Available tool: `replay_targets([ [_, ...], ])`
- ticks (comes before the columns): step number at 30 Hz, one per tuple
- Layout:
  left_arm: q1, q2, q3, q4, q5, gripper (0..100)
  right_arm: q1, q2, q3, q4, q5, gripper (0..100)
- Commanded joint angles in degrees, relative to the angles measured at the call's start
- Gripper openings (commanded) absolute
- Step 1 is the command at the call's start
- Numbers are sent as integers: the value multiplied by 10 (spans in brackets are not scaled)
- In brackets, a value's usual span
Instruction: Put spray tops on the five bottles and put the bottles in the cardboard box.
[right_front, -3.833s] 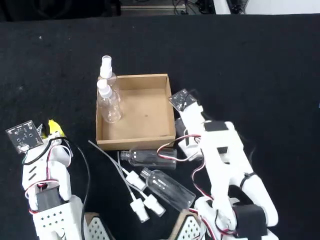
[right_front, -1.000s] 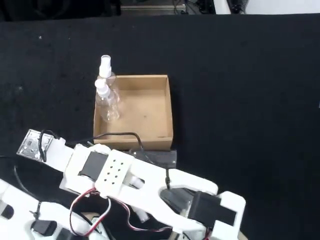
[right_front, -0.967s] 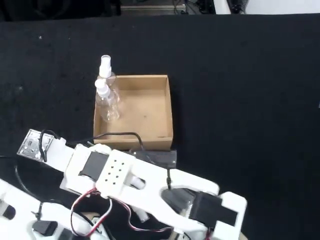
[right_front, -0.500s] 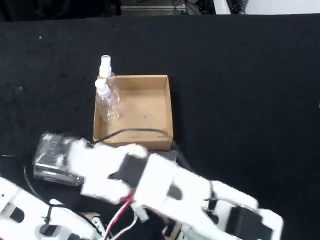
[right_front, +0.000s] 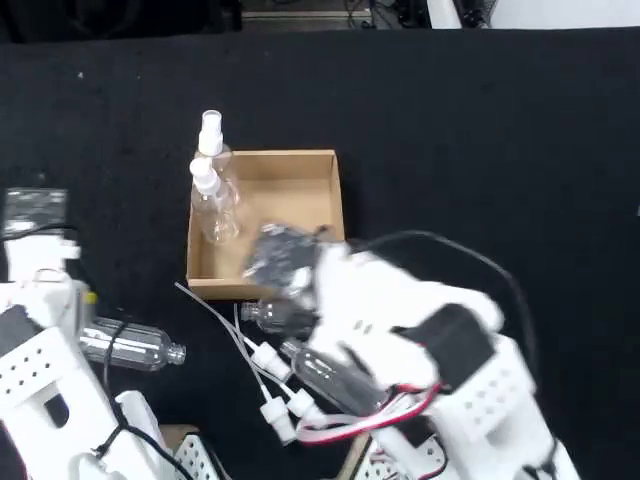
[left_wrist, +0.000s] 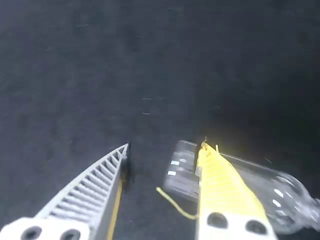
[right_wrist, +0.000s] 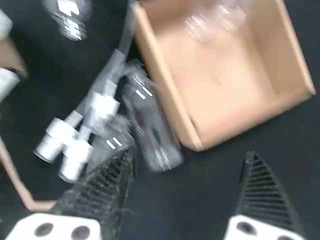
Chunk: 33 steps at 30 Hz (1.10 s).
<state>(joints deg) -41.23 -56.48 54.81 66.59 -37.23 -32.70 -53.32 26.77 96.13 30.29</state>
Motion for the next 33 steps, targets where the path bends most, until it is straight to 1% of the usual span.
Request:
replay_targets([
  [1, 84, -9, 35, 12, -32, 204, 182, -36, 19, 11, 73, 293],
  [3, 106, -9, 66, 11, -65, 203, 255, -32, 46, 9, 116, 293],
  [5, 115, -14, 89, 15, -122, 202, 304, -26, 83, -3, 147, 293],
  [8, 109, -16, 93, 21, -207, 202, 345, -21, 142, -34, 171, 293],
  [10, 112, -11, 83, 39, -244, 202, 358, -21, 176, -55, 176, 293],
  [13, 112, -11, 65, 43, -259, 202, 360, -22, 210, -73, 177, 293],
  [17, 100, -10, -8, 54, -229, 202, 356, -23, 221, -76, 174, 293],
  [19, 88, -9, -49, 92, -233, 204, 356, -23, 221, -76, 174, 293],
  [21, 86, -9, -72, 148, -269, 205, 356, -23, 221, -76, 174, 293],
  [23, 82, -9, -77, 199, -321, 205, 356, -23, 221, -76, 174, 293],
  [25, 84, -9, -65, 229, -353, 204, 356, -23, 221, -76, 174, 293],
  [27, 87, -9, -29, 211, -358, 205, 356, -23, 222, -76, 172, 293],
  [30, 85, -9, 37, 152, -361, 206, 356, -23, 225, -76, 172, 293],
  [33, 85, -9, 67, 119, -364, 206, 359, -23, 225, -73, 172, 293],
])
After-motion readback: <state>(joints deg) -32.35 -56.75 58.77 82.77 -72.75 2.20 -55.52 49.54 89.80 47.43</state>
